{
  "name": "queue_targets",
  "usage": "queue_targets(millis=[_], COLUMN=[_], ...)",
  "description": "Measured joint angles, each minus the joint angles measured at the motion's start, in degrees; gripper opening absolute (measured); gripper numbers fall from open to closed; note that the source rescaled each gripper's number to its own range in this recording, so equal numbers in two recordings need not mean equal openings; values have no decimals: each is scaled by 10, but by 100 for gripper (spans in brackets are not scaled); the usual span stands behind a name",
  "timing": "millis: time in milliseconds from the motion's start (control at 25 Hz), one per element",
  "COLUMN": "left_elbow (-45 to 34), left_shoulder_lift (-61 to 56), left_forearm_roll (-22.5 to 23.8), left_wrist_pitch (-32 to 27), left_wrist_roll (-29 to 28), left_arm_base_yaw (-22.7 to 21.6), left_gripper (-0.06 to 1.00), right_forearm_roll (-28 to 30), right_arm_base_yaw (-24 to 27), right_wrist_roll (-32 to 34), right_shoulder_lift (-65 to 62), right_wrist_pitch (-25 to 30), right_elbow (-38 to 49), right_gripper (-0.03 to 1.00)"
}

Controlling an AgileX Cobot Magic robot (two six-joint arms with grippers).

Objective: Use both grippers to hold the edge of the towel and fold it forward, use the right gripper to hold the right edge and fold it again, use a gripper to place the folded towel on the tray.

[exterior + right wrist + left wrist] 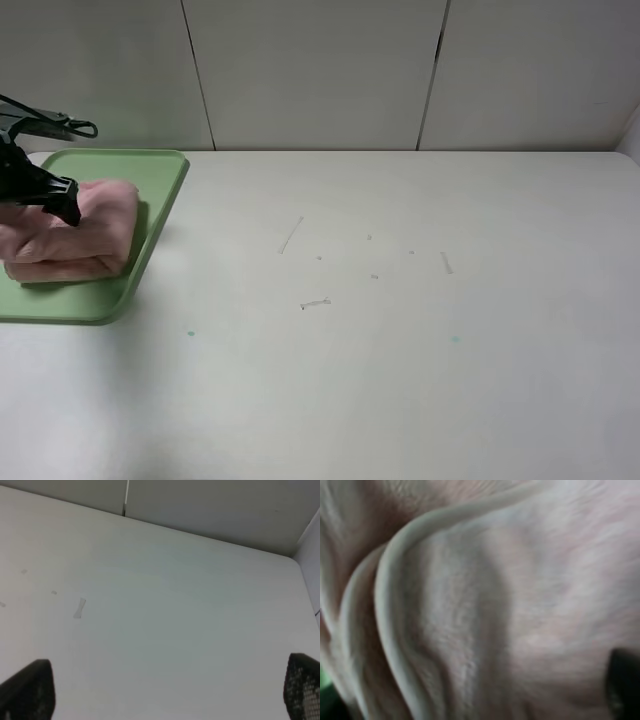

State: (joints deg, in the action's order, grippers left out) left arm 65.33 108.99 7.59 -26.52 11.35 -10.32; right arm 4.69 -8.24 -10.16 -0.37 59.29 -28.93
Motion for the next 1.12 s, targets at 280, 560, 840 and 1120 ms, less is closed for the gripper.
queue_targets(millis=[280,560,840,1120], left_elbow=[0,0,0,0], left_shoulder_lift=[-11,-18,-97,-200], left_forearm_roll=[0,0,-2,-47], left_wrist_pitch=[-12,-48,-120,-193], left_wrist_roll=[0,0,0,0], left_arm_base_yaw=[0,0,0,20], left_gripper=[100,100,100,100], right_forearm_roll=[0,0,0,0], right_arm_base_yaw=[0,0,0,0], right_wrist_roll=[0,0,0,0], right_shoulder_lift=[0,0,0,0], right_wrist_pitch=[0,0,0,0], right_elbow=[0,0,0,0], right_gripper=[100,100,100,100])
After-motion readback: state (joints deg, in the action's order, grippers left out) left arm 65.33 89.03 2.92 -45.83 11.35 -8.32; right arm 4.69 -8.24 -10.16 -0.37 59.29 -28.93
